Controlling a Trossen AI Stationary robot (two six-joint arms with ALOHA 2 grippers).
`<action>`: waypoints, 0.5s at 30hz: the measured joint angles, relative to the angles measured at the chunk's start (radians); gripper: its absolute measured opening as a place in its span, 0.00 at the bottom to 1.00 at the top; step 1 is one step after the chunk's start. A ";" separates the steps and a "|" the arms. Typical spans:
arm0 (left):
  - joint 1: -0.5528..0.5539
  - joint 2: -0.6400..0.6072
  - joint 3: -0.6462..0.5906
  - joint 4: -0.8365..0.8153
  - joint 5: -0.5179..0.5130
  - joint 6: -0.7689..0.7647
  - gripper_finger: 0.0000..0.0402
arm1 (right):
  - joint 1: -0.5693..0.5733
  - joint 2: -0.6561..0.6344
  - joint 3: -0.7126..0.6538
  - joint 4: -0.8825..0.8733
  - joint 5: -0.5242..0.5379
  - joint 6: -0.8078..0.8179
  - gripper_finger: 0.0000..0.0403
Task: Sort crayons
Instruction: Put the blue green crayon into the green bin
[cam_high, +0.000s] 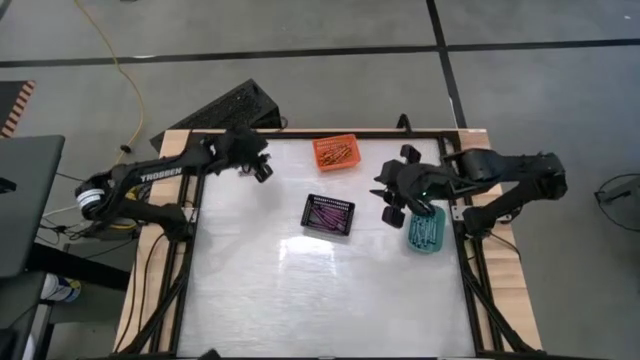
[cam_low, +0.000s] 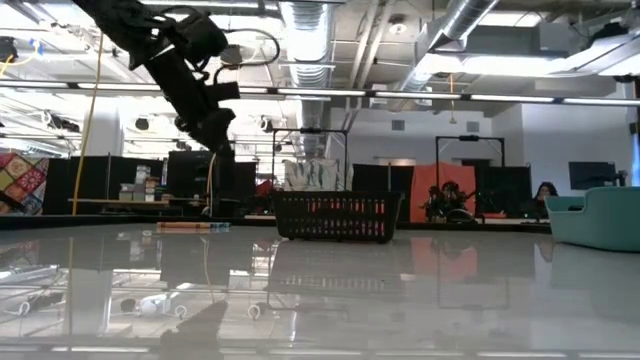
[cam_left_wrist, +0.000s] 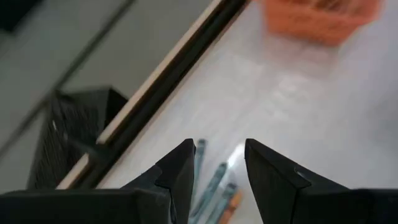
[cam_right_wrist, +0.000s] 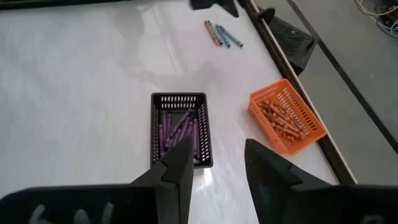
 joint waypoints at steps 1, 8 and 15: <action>0.029 0.028 0.033 -0.041 0.025 -0.005 0.33 | 0.004 0.005 0.000 0.001 0.000 0.001 0.34; 0.153 0.282 0.329 -0.352 0.122 0.092 0.33 | 0.016 0.037 0.000 0.008 -0.001 0.003 0.34; 0.184 0.471 0.470 -0.459 0.169 0.124 0.33 | 0.041 0.056 0.000 0.002 -0.006 0.035 0.34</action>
